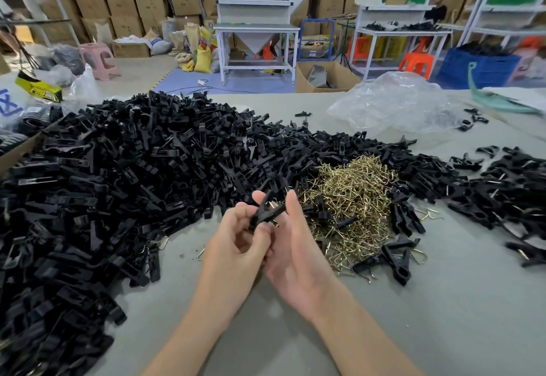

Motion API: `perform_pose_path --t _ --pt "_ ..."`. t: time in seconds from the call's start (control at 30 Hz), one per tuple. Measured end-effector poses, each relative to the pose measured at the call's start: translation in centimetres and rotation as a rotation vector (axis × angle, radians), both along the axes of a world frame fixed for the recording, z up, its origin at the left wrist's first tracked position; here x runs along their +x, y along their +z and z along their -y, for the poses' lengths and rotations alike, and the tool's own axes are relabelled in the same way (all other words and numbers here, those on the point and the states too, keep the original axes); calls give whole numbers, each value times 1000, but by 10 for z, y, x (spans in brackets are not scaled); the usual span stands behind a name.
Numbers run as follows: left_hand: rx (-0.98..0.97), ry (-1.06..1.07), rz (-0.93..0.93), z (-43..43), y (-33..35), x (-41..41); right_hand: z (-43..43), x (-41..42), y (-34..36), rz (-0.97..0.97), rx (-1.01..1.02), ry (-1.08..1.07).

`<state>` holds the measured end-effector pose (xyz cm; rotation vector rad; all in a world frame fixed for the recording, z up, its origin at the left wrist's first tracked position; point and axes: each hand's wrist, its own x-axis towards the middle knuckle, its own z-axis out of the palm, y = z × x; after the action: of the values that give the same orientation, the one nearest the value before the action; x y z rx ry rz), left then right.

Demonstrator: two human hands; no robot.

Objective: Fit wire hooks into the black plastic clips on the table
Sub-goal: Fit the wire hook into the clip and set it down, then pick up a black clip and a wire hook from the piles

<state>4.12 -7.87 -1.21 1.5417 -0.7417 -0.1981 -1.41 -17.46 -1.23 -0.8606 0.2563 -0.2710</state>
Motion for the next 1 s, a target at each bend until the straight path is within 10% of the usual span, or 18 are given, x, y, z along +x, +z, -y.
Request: perform_pose_path --t 0.5,0.8,1.0 --pt "253 -118 411 22 6 -42 6 -76 6 -31 -398 -446" --pt "193 -516 -71 209 129 -160 122 -176 104 -61 -251 -828" --pt "242 -572 -49 210 104 -186 130 -210 83 -254 -277 -855"
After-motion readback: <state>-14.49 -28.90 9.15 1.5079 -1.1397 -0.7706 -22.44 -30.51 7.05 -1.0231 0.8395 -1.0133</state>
